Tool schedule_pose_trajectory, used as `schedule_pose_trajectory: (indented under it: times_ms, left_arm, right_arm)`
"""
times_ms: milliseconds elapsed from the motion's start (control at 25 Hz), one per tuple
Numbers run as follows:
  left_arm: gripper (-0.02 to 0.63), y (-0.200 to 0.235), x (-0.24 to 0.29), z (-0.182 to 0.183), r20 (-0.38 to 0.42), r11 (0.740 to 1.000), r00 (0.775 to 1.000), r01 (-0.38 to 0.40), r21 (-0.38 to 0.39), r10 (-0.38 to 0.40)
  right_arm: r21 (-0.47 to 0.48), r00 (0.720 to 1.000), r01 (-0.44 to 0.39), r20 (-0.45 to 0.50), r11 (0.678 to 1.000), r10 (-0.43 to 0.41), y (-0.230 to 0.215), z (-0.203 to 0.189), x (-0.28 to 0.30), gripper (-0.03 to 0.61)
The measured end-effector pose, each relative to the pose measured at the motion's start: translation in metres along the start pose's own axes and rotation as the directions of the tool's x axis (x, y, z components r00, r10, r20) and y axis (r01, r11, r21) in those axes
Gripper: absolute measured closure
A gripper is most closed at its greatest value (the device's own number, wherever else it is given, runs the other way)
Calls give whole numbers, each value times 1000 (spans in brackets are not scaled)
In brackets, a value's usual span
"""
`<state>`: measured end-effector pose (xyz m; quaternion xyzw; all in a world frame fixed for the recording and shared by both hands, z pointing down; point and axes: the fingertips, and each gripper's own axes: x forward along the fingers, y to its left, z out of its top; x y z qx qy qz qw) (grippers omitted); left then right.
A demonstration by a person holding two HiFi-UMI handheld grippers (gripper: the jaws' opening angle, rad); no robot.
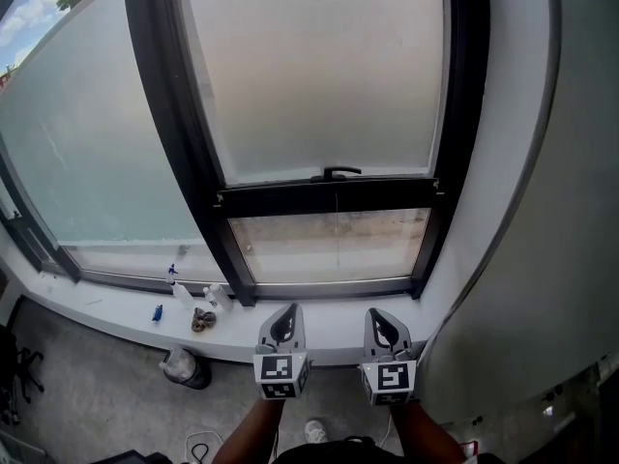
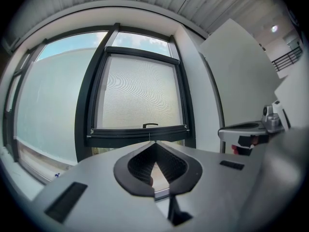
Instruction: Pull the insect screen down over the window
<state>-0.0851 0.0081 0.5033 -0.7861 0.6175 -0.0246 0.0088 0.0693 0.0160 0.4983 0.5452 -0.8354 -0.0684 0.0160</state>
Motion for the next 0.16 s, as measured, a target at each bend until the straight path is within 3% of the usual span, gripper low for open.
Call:
schedule_pose_trajectory:
  times_ms: [160]
  left_arm:
    - [612,5,-3,1,4,1000,1000,-1,4,1]
  right_arm:
    - [-8,1000,-1,11,1000,1,6,2,1,575]
